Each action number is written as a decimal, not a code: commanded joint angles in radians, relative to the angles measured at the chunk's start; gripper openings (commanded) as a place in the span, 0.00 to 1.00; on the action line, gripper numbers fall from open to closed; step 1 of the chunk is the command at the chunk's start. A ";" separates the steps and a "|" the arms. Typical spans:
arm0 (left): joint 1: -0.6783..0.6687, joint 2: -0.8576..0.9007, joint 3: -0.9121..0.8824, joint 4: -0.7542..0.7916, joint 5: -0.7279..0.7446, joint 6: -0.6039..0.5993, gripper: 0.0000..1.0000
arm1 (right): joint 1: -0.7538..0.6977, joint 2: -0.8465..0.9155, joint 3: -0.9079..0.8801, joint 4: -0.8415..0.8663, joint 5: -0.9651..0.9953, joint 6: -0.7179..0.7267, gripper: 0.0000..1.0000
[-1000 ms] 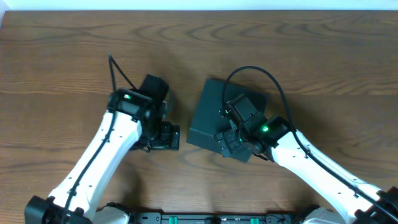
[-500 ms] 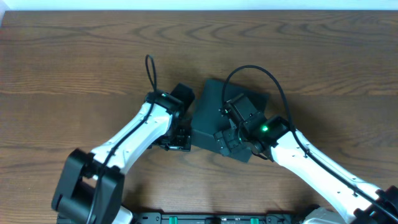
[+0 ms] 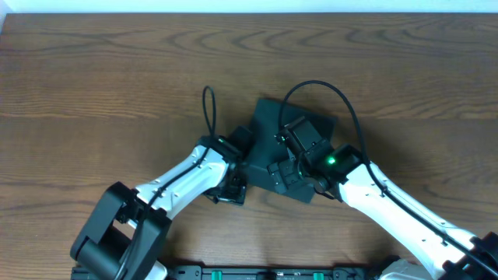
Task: Pack container
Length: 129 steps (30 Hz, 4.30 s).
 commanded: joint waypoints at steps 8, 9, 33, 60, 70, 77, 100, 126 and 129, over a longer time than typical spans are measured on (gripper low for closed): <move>-0.014 0.004 -0.002 0.077 0.009 0.005 0.95 | 0.014 0.024 -0.008 0.000 -0.027 0.035 0.99; -0.014 0.004 -0.002 0.084 0.008 0.006 0.95 | 0.014 0.024 -0.008 0.000 -0.027 0.035 0.99; -0.015 0.004 -0.001 0.346 -0.176 0.133 0.95 | 0.014 0.024 -0.008 0.004 -0.014 0.053 0.99; -0.021 -0.010 -0.029 0.323 -0.322 -0.091 0.95 | 0.014 0.024 -0.008 0.029 0.023 0.060 0.99; -0.021 -0.010 -0.029 0.399 -0.217 0.048 0.95 | 0.014 0.024 -0.008 0.030 0.026 0.061 0.99; -0.021 -0.015 -0.028 0.316 -0.169 0.045 0.95 | 0.014 0.024 -0.008 0.034 0.027 0.061 0.99; -0.032 -0.035 -0.027 0.365 -0.347 0.062 0.96 | 0.014 0.024 -0.008 0.071 0.027 0.060 0.99; 0.190 -0.205 0.128 0.479 -0.047 0.276 0.95 | 0.014 -0.395 -0.002 -0.289 0.387 0.518 0.99; 0.220 -0.159 0.175 0.476 0.021 0.275 0.95 | 0.014 -0.369 -0.008 -0.356 0.429 0.630 0.99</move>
